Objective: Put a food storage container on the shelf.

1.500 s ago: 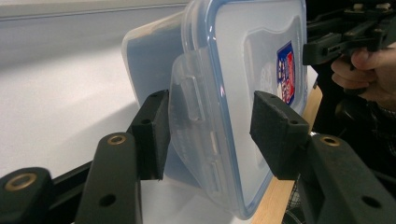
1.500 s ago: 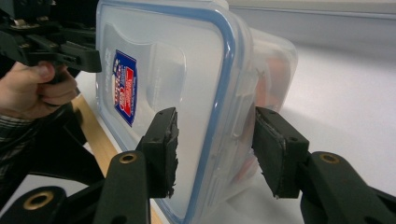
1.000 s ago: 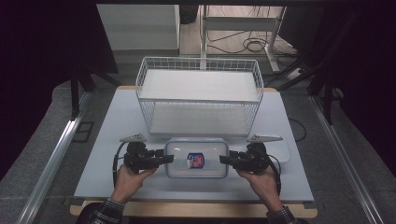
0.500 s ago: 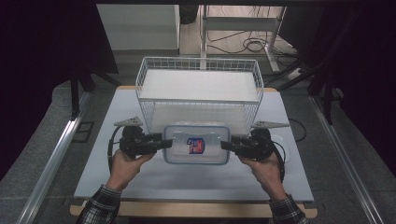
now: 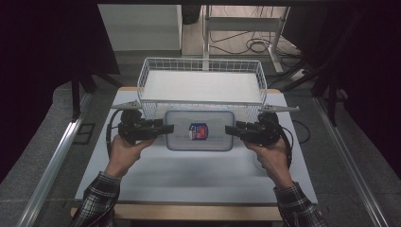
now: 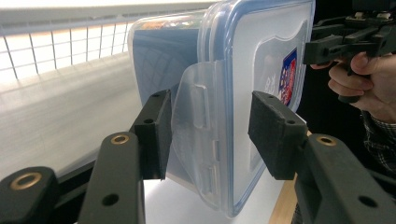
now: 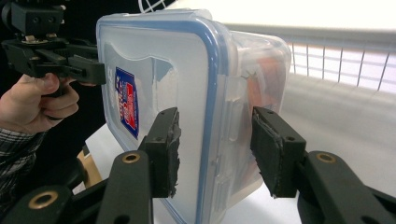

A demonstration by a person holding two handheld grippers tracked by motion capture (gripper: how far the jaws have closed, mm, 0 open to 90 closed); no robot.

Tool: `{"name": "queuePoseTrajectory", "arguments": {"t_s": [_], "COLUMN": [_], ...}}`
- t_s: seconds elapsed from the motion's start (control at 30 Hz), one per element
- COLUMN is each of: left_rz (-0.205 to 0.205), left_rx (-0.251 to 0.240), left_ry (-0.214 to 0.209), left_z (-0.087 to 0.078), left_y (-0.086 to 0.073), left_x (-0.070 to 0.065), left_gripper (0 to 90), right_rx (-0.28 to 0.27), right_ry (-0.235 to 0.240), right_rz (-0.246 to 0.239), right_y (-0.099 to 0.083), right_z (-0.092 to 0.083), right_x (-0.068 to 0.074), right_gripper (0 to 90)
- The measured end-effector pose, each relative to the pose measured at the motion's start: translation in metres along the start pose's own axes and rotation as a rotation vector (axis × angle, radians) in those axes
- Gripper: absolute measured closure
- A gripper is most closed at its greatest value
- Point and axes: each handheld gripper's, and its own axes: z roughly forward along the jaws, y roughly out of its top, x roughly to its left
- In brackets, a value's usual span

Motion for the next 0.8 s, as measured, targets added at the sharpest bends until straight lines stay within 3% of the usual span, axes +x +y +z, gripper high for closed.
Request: {"name": "queuePoseTrajectory", "arguments": {"t_s": [0.43, 0.8], "left_rz": [0.033, 0.035], "left_rx": [-0.015, -0.029], "left_ry": [0.012, 0.0], "left_z": [-0.008, -0.008], "left_y": [0.046, 0.081], "left_x": [0.0, 0.011], "left_gripper": [50.8, 50.9], "right_rx": [-0.042, -0.073], "right_ry": [-0.004, -0.016], "right_rz": [-0.014, -0.018], "right_y": [0.041, 0.074], "right_z": [-0.005, -0.005], "right_x": [-0.001, -0.007], "right_gripper": [53.0, 52.8]}}
